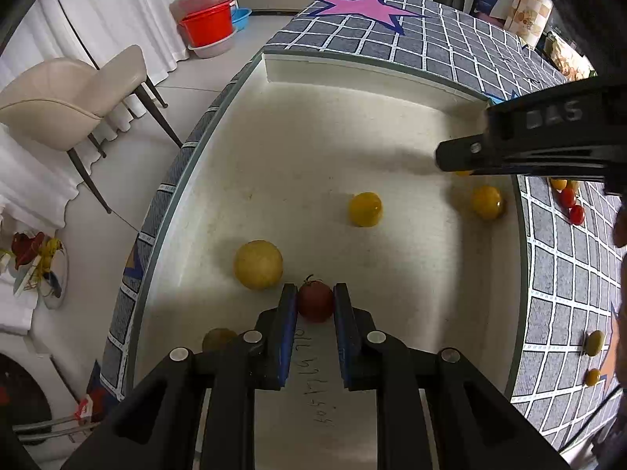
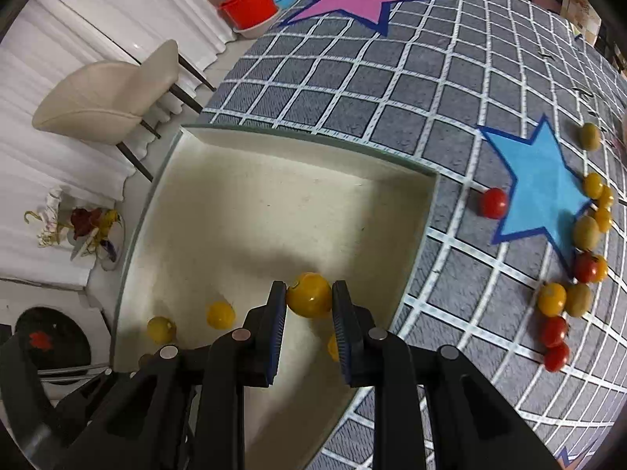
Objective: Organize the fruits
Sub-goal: 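Carry both tomatoes into the white tray and open both tools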
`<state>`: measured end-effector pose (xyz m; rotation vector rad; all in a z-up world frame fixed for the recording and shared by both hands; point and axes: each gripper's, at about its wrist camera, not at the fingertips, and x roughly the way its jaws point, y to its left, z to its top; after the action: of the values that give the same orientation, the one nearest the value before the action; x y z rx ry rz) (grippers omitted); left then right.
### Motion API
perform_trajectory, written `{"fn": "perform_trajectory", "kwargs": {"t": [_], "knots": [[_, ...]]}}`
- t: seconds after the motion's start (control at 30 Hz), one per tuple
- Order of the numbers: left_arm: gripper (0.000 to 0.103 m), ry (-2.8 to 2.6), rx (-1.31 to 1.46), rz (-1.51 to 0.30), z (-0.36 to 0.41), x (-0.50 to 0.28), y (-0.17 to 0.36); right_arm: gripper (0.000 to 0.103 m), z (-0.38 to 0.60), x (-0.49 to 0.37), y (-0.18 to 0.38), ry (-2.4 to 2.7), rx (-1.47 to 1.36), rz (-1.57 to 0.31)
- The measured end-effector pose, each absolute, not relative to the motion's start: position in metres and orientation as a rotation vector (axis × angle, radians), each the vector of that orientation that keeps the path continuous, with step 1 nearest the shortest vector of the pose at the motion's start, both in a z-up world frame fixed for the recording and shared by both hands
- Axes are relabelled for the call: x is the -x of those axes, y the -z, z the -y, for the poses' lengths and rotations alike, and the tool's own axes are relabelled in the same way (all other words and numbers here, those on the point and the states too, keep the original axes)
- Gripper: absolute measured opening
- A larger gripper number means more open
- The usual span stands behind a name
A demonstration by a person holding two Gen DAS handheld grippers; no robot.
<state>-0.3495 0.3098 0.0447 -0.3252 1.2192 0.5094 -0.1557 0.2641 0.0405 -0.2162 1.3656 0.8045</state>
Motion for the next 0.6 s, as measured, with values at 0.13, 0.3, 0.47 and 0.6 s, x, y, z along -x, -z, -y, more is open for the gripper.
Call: {"fn": "perform_trajectory", "kwargs": {"t": [0.13, 0.3, 0.47, 0.6], "knots": [[0.020, -0.508, 0.313, -1.220, -0.309, 0.349, -0.045, 0.026, -0.272, 0.155, -0.030, -0.797, 0.237, -1.382], [0.033, -0.508, 0.290, -1.226, -0.306, 0.348, -0.046, 0.027, -0.277, 0.155, -0.030, -0.794, 0.251, -1.369], [0.078, -0.524, 0.241, -1.198, -0.303, 0.347, -0.052, 0.049, -0.281, 0.154, -0.030, -0.816, 0.233, -1.383], [0.078, -0.501, 0.233, -1.229, -0.301, 0.342, -0.048, 0.073, -0.279, 0.152, -0.037, -0.852, 0.204, -1.369]]}}
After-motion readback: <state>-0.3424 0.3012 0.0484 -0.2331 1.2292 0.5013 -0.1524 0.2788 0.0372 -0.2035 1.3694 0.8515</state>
